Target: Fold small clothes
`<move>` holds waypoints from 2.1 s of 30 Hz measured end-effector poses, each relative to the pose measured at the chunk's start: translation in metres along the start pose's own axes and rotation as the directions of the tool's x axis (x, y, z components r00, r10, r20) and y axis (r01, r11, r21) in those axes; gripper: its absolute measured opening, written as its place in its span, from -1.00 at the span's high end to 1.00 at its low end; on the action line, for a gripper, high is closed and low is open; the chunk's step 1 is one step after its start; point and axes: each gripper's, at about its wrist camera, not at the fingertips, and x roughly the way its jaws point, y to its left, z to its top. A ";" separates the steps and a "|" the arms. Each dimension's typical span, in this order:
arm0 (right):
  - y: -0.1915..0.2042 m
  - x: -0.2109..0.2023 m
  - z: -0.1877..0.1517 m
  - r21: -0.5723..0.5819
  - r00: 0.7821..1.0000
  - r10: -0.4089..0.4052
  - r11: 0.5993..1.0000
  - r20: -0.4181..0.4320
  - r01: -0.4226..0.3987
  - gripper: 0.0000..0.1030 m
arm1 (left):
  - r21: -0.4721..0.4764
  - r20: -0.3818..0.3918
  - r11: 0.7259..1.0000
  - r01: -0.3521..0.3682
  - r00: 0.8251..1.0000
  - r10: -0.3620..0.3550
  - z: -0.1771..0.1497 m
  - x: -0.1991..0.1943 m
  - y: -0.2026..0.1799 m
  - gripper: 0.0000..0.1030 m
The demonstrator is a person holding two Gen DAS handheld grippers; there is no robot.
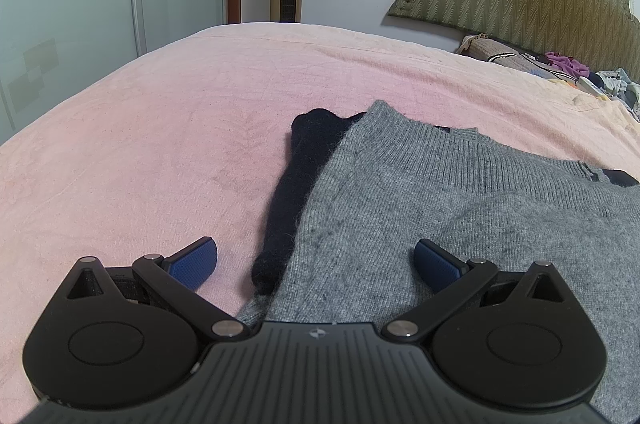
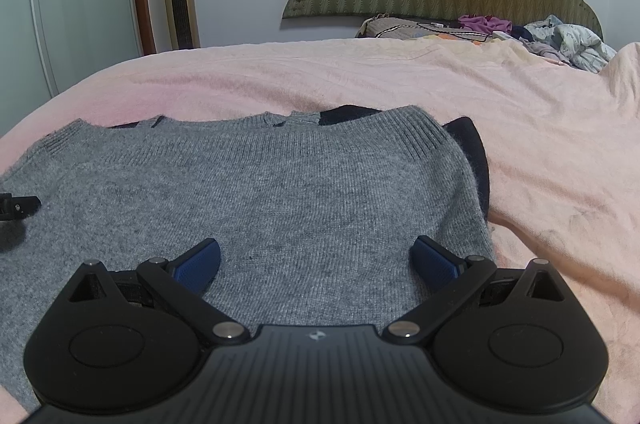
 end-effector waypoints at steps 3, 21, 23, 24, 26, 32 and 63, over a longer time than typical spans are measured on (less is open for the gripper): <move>0.000 0.000 0.000 -0.002 1.000 -0.002 1.000 0.000 0.002 -1.00 | 0.001 0.000 1.000 -0.001 1.000 0.001 0.000 0.000 0.000 -1.00; 0.023 -0.006 0.007 -0.061 0.992 -0.068 0.996 -0.102 0.062 -1.00 | 0.054 -0.079 0.992 0.116 0.991 -0.112 0.006 -0.011 0.013 -1.00; 0.026 -0.024 0.006 -0.049 0.998 -0.048 0.998 -0.035 0.047 -1.00 | 0.011 -0.088 0.994 0.111 0.990 -0.110 0.007 -0.014 0.021 -1.00; 0.029 -0.036 0.006 -0.044 0.999 -0.037 0.998 0.011 0.037 -1.00 | -0.012 -0.085 0.994 0.112 0.990 -0.113 0.008 -0.017 0.024 -1.00; 0.040 -0.062 0.009 -0.055 0.993 -0.021 0.998 0.117 0.028 -1.00 | -0.031 -0.067 0.995 0.091 0.993 -0.093 0.009 -0.026 0.028 -1.00; 0.074 -0.077 0.011 -0.060 0.989 0.111 0.993 0.093 -0.106 -1.00 | 0.077 -0.034 0.997 0.015 0.999 -0.012 0.011 -0.051 0.016 -1.00; 0.032 -0.048 -0.040 0.010 0.994 -0.106 0.994 -0.025 0.106 -1.00 | 0.050 -0.071 0.997 0.066 0.996 -0.063 -0.031 -0.056 0.004 -1.00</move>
